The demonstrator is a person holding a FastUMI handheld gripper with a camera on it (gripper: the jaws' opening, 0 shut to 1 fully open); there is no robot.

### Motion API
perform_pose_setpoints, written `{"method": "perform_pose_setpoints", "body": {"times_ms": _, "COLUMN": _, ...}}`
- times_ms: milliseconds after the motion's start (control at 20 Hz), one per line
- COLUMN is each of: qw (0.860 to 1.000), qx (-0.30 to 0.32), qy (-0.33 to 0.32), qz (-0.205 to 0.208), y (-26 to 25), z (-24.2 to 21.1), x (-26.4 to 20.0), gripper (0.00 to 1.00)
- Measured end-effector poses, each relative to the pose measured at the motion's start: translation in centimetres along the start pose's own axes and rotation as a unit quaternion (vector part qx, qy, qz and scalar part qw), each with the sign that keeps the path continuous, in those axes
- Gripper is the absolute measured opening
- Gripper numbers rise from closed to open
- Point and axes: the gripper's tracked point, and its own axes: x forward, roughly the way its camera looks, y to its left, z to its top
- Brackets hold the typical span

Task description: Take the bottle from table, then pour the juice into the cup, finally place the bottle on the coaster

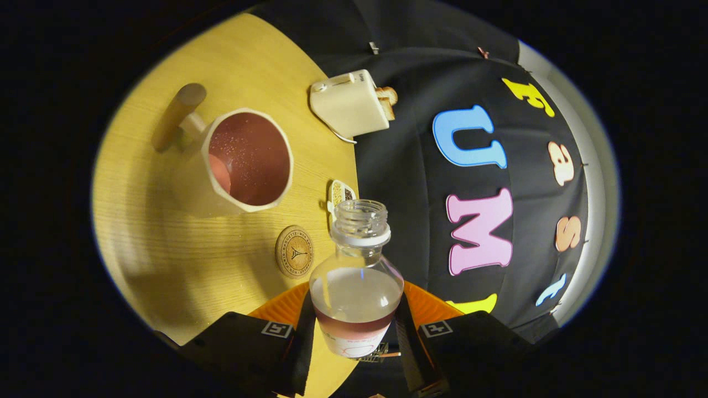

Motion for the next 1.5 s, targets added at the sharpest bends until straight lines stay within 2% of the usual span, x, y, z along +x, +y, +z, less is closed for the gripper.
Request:
{"method": "perform_pose_setpoints", "body": {"times_ms": 500, "qw": 0.993, "qx": -0.108, "qy": -0.05, "qz": -0.011, "y": -0.2, "z": 2.6, "x": 1.1, "gripper": 0.68}}
{"method": "perform_pose_setpoints", "body": {"times_ms": 1500, "qw": 0.958, "qx": -0.273, "qy": -0.08, "qz": -0.045, "y": -2.2, "z": 3.9, "x": 2.0, "gripper": 0.68}}
